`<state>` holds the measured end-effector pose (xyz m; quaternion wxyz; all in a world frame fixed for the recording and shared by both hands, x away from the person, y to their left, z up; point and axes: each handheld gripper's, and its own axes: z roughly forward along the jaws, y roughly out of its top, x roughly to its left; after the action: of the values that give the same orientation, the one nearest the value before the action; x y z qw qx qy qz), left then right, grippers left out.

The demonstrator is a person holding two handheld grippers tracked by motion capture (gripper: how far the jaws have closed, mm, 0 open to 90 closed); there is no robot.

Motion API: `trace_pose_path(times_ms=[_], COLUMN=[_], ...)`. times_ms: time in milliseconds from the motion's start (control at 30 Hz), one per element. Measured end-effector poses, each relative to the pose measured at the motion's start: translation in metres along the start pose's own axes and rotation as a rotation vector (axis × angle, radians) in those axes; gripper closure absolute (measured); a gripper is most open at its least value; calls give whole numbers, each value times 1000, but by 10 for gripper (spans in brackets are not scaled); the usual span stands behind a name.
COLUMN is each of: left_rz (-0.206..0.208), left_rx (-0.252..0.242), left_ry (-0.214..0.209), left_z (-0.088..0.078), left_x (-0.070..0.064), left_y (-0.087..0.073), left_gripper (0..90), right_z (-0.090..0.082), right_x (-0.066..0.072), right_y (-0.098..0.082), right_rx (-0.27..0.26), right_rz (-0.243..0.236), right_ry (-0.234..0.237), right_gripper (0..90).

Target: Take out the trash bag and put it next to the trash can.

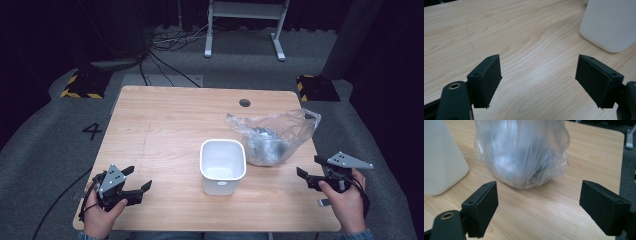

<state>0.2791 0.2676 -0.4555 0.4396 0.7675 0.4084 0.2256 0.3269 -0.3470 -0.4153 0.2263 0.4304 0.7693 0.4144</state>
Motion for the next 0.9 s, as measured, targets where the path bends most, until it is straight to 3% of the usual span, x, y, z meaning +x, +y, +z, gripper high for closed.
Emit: trace_pose_path(times_ms=[267,367,900], left_rz=[-7,9,-54], left_rx=[49,74,217], left_ry=[35,57,108], left_z=[-6,-7,-5], left_x=[15,21,52], left_y=[-10,-14,-39], left_gripper=[180,180,167], right_z=[-3,-2,11], right_x=[-6,-7,-9], right_y=[-23,-30,-62], right_rx=[44,61,127], right_rz=[8,4,-21], right_ry=[6,17,27], right_gripper=[155,154,156])
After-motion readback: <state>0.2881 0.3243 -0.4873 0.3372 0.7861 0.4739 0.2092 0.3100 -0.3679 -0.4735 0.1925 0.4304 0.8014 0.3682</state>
